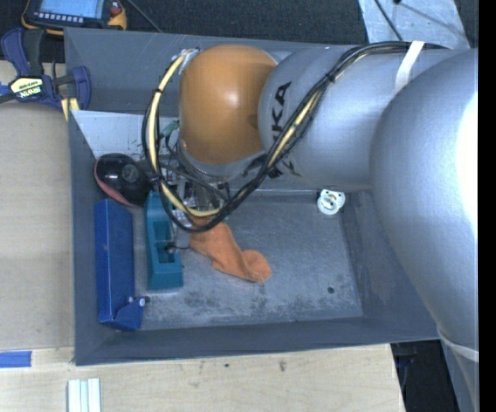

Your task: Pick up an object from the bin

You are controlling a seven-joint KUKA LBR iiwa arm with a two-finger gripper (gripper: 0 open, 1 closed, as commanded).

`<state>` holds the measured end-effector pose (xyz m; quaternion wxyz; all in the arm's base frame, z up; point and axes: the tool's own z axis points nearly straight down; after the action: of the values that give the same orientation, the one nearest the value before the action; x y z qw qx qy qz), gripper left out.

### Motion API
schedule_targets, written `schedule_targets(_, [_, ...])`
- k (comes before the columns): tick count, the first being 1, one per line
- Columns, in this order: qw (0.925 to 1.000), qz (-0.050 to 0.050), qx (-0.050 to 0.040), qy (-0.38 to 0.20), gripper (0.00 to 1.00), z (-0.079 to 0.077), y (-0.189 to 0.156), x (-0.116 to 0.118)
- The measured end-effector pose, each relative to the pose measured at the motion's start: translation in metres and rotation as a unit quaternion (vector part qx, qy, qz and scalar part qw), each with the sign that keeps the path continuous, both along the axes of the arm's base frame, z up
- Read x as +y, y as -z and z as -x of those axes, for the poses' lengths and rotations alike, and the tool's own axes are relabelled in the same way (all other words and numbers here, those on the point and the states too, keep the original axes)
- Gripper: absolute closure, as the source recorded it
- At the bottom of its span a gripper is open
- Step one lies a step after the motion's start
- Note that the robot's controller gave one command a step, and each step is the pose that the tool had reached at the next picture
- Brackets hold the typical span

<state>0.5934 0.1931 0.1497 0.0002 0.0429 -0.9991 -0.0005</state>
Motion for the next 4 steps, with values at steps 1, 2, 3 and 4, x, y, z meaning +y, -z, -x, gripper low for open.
schedule_targets(1, [1.0, 0.0, -0.0017, 0.009, 0.0, -0.018, -0.027, -0.03])
schedule_targets(2, [0.9982, -0.001, -0.0059, 0.06, 0.0, 0.01, -0.01, -0.038])
schedule_targets(3, [0.9965, 0.001, 0.0021, 0.084, 0.0, 0.033, 0.012, -0.037])
schedule_targets(4, [0.9949, -0.001, -0.0044, 0.101, 0.0, 0.01, 0.057, -0.042])
